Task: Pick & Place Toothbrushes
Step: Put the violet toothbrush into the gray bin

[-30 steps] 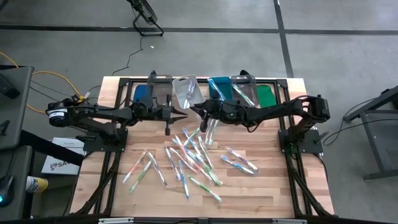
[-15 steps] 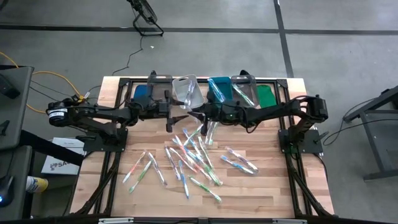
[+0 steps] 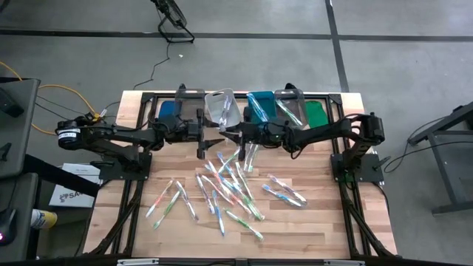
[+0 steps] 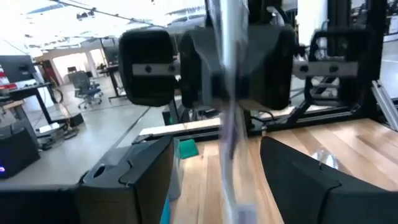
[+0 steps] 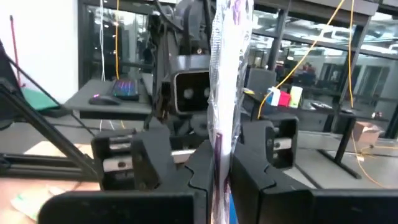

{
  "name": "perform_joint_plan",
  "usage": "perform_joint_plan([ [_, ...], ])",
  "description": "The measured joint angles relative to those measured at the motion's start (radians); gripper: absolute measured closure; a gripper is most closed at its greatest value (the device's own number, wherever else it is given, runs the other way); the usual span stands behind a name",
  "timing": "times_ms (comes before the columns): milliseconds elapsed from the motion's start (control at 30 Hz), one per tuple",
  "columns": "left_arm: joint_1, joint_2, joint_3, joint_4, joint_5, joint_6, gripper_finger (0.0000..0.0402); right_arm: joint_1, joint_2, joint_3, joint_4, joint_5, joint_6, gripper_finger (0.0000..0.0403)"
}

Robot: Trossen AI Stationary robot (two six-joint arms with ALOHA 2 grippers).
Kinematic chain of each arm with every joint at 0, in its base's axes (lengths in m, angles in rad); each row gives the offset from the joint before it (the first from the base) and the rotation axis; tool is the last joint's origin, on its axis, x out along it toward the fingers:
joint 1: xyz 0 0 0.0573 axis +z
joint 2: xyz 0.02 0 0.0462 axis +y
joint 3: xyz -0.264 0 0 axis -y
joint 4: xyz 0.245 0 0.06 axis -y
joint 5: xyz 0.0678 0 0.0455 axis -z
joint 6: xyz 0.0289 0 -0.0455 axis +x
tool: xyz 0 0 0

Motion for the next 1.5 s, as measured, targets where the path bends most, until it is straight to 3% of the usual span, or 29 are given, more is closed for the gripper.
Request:
perform_joint_plan([
  [433, 0.0, 0.0, 0.0, 0.022, -0.001, 0.0, 0.028, -0.009, 0.018, 0.0, 0.08, -0.025, -0.016, 0.0373],
  [933, 0.0, 0.0, 0.0, 0.023, 0.002, 0.008, 0.0377, -0.02, 0.021, 0.0, 0.096, -0.057, 0.005, 0.0373],
  [1067, 0.0, 0.0, 0.0, 0.026, 0.002, 0.006, 0.0368, -0.02, 0.021, 0.0, 0.097, -0.058, 0.005, 0.0373],
  [1367, 0.0, 0.0, 0.0, 0.036, 0.008, 0.006, 0.0267, -0.02, 0.022, 0.0, 0.097, -0.062, 0.005, 0.0373],
  [1500, 0.0, 0.0, 0.009, 0.037, 0.013, 0.006, 0.0249, -0.02, 0.022, 0.0, 0.096, -0.067, 0.005, 0.0373],
])
